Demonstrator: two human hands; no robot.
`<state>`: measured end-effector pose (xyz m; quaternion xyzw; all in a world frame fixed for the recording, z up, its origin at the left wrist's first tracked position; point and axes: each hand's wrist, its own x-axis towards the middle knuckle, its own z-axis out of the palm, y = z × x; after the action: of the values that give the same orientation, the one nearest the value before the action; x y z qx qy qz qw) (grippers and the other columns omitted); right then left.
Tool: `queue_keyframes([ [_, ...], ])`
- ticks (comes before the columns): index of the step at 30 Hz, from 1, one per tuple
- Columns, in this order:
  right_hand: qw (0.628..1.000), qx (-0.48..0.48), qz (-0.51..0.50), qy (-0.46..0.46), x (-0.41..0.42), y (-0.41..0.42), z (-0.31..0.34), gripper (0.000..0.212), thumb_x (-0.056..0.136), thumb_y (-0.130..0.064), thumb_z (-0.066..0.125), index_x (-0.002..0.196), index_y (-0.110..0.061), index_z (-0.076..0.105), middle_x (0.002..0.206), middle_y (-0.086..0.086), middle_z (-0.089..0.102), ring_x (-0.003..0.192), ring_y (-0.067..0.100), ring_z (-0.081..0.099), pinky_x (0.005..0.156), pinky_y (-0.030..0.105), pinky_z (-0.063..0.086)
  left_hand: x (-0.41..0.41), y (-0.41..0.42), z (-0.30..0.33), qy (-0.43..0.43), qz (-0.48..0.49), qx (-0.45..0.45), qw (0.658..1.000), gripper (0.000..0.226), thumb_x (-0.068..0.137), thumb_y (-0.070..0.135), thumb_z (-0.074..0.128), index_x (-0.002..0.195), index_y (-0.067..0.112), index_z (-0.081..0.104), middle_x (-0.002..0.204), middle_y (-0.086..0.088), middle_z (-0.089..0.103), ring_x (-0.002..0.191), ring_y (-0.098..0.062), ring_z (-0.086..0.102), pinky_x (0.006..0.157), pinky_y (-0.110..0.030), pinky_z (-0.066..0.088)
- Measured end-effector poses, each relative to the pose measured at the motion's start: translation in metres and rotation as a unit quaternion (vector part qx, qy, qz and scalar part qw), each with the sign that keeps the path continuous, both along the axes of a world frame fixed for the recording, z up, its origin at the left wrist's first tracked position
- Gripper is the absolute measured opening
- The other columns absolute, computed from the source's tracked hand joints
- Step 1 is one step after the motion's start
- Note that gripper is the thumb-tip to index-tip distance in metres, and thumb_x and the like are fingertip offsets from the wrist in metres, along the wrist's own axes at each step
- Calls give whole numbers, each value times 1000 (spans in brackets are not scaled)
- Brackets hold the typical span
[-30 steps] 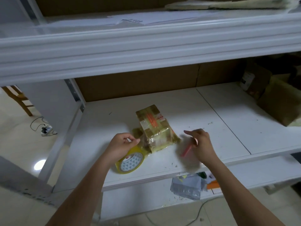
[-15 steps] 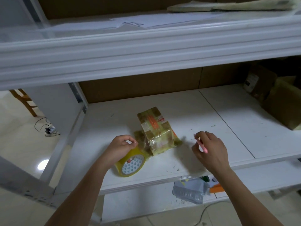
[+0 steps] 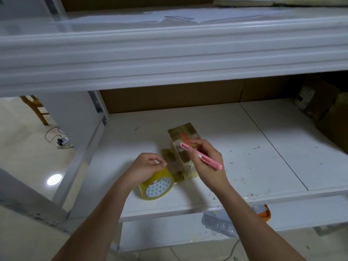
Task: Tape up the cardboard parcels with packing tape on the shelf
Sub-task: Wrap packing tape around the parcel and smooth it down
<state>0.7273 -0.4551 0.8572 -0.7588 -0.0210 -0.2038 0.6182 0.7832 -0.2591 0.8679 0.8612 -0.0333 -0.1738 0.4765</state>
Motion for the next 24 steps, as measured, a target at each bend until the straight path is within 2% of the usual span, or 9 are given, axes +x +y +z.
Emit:
queue_keyframes([
  [3, 999, -8, 37, 14, 2, -8, -3, 11, 90, -17, 69, 100, -17, 72, 91, -3, 73, 83, 18, 69, 67, 31, 56, 3, -2, -5, 13, 5, -20, 1000, 15, 89, 24, 71, 92, 10, 70, 91, -19, 72, 72, -21, 64, 64, -26, 48],
  [6, 998, 8, 56, 31, 1, -10, -3, 8, 77, -14, 66, 83, -14, 71, 83, 2, 71, 77, 21, 68, 62, 35, 56, 5, -4, -9, 23, 8, -31, 999, 13, 88, 25, 71, 89, 12, 70, 91, -18, 72, 74, -21, 64, 65, -26, 48],
  [8, 998, -13, 59, 24, 0, -9, -3, 9, 71, -19, 64, 73, -11, 67, 74, -1, 68, 68, 13, 63, 55, 26, 48, 6, -4, -11, 26, 12, -39, 999, 10, 89, 25, 69, 84, 17, 70, 90, -12, 73, 78, -21, 65, 69, -27, 48],
  [10, 996, -56, 63, 2, -1, -7, -3, 16, 69, -27, 61, 67, -12, 63, 68, -5, 63, 59, 7, 55, 51, 18, 41, 7, -6, -12, 15, 10, -35, 999, 14, 93, 24, 65, 80, 20, 68, 86, -4, 70, 74, -16, 61, 62, -25, 44],
  [13, 990, -120, 67, -27, -1, -2, -4, 10, 71, -25, 56, 65, -19, 58, 65, -15, 58, 58, 4, 53, 52, 10, 35, 7, -9, -11, -8, -4, -10, 1000, 19, 96, 24, 59, 78, 23, 65, 79, 6, 65, 62, -4, 52, 50, -22, 36],
  [17, 974, -209, 77, -51, 2, -1, -6, 10, 73, -18, 57, 66, -10, 58, 64, -4, 57, 59, 12, 53, 50, 27, 42, 4, -8, -15, -37, -27, 17, 999, 23, 97, 27, 55, 75, 26, 62, 77, 8, 66, 57, -14, 49, 42, -20, 37],
  [20, 952, -284, 98, -55, 6, -5, -8, 14, 74, -20, 56, 62, -13, 53, 58, -6, 52, 54, 12, 48, 48, 34, 43, 6, -3, -16, -39, -32, 27, 998, 21, 97, 27, 53, 78, 24, 61, 84, -4, 68, 52, -17, 43, 38, -19, 34],
  [22, 951, -289, 96, -45, 5, -9, -9, 20, 73, -13, 62, 59, -18, 49, 56, -9, 49, 52, 10, 46, 48, 32, 43, 10, 3, -15, -32, -22, 25, 999, 22, 98, 26, 52, 78, 23, 61, 76, -4, 64, 47, -14, 38, 39, -20, 34],
  [24, 967, -242, 83, -22, 3, -11, -9, 27, 74, -4, 70, 59, -14, 50, 56, -9, 48, 52, 8, 47, 49, 23, 40, 12, 7, -14, -30, -17, 23, 999, 22, 99, 24, 51, 79, 23, 61, 73, 1, 60, 46, -12, 37, 39, -19, 34],
])
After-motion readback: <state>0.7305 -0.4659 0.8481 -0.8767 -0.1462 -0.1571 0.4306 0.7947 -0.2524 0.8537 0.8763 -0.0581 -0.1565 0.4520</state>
